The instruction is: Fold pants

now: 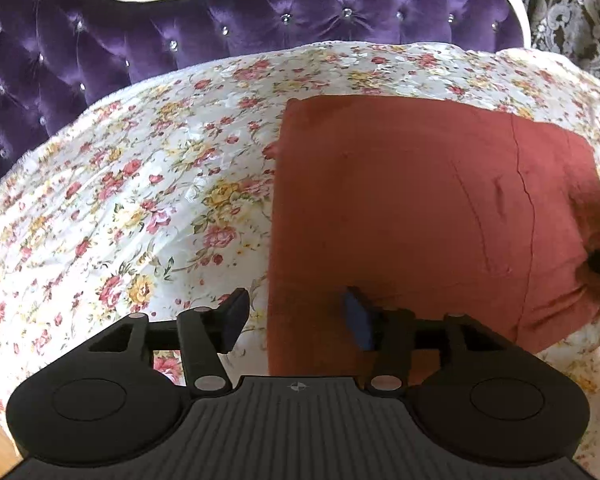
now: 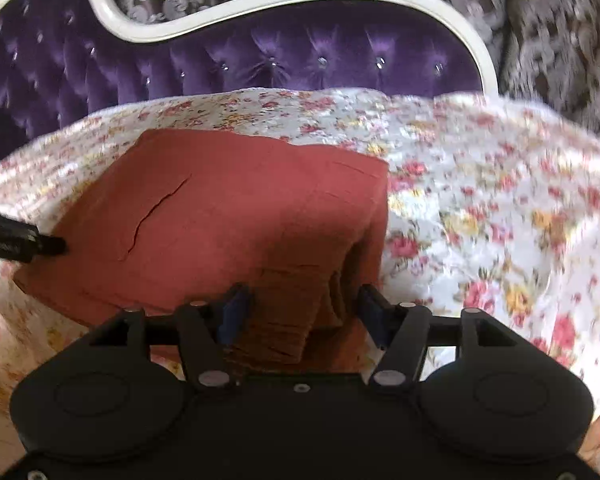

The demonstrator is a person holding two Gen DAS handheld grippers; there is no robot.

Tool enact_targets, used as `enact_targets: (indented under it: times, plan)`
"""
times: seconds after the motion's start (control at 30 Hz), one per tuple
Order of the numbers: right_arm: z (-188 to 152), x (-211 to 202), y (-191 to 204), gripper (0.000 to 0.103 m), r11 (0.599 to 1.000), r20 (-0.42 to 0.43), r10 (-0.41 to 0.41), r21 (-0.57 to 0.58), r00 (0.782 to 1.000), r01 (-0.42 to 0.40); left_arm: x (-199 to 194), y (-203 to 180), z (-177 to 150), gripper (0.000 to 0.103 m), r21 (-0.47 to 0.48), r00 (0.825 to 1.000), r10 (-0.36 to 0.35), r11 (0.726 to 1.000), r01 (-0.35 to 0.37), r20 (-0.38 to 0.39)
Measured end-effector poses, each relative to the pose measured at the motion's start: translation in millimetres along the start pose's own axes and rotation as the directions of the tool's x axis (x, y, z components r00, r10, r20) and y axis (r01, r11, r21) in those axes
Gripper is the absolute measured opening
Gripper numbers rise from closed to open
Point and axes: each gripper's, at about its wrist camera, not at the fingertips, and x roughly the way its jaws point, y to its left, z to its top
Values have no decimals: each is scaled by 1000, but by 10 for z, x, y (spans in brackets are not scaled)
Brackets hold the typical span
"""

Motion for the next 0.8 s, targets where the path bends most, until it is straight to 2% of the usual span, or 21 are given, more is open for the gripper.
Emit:
enact_targets:
  times: [0.1, 0.17, 0.3, 0.4, 0.63, 0.8]
  plan:
    - [97, -36, -103, 67, 999, 29, -12, 51, 1000, 10, 23, 49, 54, 52, -5, 1000, -18, 1000, 18, -3]
    - [140, 23, -172, 68, 997, 15, -12, 73, 1000, 11, 85, 63, 90, 54, -8, 1000, -23, 1000, 22, -8]
    - [168, 206, -365, 68, 977, -23, 83, 197, 996, -77, 174, 104, 152, 63, -5, 1000, -27, 1000, 27, -9]
    - [163, 294, -469, 73, 951, -13, 140, 280, 990, -131, 214, 204, 198, 64, -39, 997, -74, 997, 74, -19]
    - [187, 349, -392, 76, 954, -8, 163, 257, 987, -156, 328, 358, 287, 69, -126, 986, -161, 980, 155, -36]
    - [226, 404, -373, 76, 959, -7, 168, 233, 986, -162, 351, 268, 384, 69, -101, 985, -174, 980, 171, -23]
